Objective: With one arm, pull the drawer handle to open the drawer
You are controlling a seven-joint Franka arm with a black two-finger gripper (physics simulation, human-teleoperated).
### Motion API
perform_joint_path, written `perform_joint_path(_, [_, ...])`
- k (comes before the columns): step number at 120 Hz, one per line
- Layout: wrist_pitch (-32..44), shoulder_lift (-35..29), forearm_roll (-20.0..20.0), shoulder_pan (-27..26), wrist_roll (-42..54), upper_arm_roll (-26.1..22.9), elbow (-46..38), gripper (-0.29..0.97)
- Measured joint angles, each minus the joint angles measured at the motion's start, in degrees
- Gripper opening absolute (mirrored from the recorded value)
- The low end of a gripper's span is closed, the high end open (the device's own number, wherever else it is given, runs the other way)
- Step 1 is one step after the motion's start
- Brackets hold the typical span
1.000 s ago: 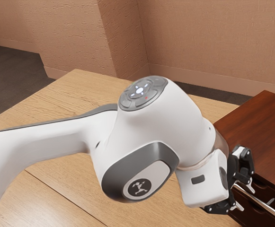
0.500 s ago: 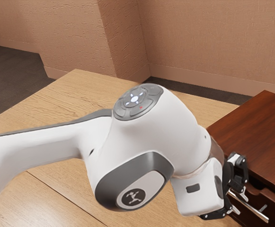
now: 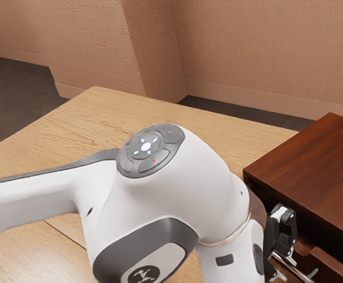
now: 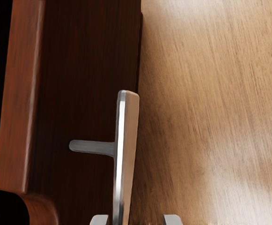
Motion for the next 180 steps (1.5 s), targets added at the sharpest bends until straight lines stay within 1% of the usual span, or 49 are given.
perform_joint_path(18, [-0.08, -3.52, -0.68, 0.39, -0.23, 0.03, -2.63, 0.05])
perform_joint_path(57, [-0.30, -8.38, -2.45, 0.46, -0.55, 0.00, -5.73, 0.02])
perform_joint_path(110, [-0.69, -11.13, -4.48, -0.88, -0.66, -0.08, -8.42, 0.03])
perform_joint_path(150, [-1.61, -16.12, -5.76, -0.93, -0.65, -0.01, -11.61, 0.01])
perform_joint_path(180, [-2.47, -18.35, -7.11, -2.44, -0.63, -0.01, -13.25, 0.01])
